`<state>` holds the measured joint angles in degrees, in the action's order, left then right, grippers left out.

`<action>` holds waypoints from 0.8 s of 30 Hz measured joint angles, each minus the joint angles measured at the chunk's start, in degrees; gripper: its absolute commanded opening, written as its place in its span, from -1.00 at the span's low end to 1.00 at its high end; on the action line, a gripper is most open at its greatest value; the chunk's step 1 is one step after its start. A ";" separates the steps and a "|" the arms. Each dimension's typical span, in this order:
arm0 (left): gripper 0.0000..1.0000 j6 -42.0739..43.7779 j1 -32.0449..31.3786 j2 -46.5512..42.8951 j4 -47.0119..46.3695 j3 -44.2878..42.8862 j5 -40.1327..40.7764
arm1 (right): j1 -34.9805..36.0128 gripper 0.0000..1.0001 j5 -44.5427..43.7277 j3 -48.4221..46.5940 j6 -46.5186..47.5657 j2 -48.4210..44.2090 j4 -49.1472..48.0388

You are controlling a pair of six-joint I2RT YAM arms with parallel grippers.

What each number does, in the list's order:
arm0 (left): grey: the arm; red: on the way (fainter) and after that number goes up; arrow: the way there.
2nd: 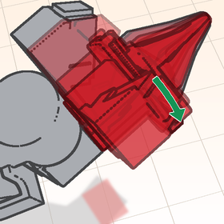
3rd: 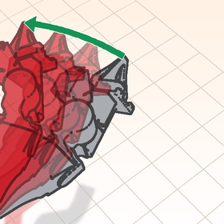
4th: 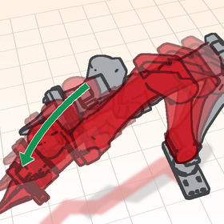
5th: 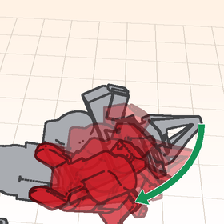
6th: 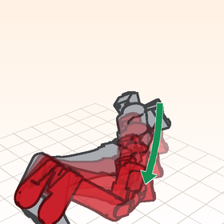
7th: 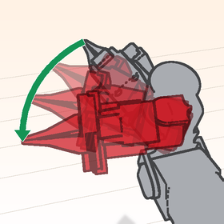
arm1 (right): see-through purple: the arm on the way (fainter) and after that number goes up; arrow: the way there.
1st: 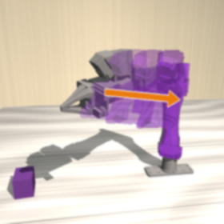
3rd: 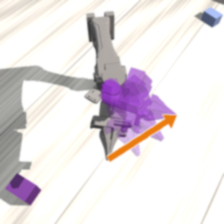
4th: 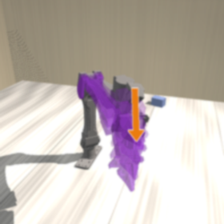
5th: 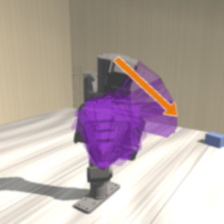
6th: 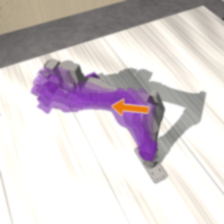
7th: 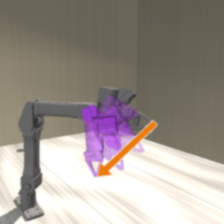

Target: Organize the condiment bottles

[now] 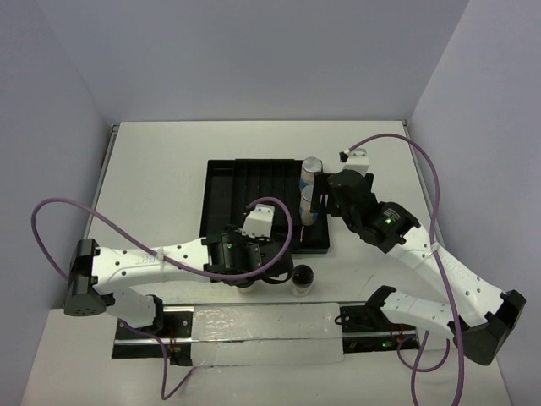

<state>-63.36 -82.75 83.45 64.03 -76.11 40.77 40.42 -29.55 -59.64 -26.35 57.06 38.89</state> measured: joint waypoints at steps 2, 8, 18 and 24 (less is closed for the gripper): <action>0.99 -3.34 -0.03 0.01 2.70 0.00 1.58 | 0.00 1.00 -0.07 0.06 0.00 0.00 -0.01; 0.99 -10.27 0.01 -0.01 8.49 0.09 3.83 | 0.00 1.00 -0.05 0.24 0.00 0.00 -0.04; 0.99 -11.71 0.01 -0.30 7.28 4.66 0.45 | 0.00 1.00 -0.03 0.24 0.00 -0.42 -0.04; 0.95 -12.41 0.01 -0.44 6.15 6.01 -1.07 | 0.00 1.00 0.05 0.35 -0.02 -0.52 -0.04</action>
<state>-75.77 -82.74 83.00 70.18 -70.10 39.71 40.42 -29.50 -59.29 -26.37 56.53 38.85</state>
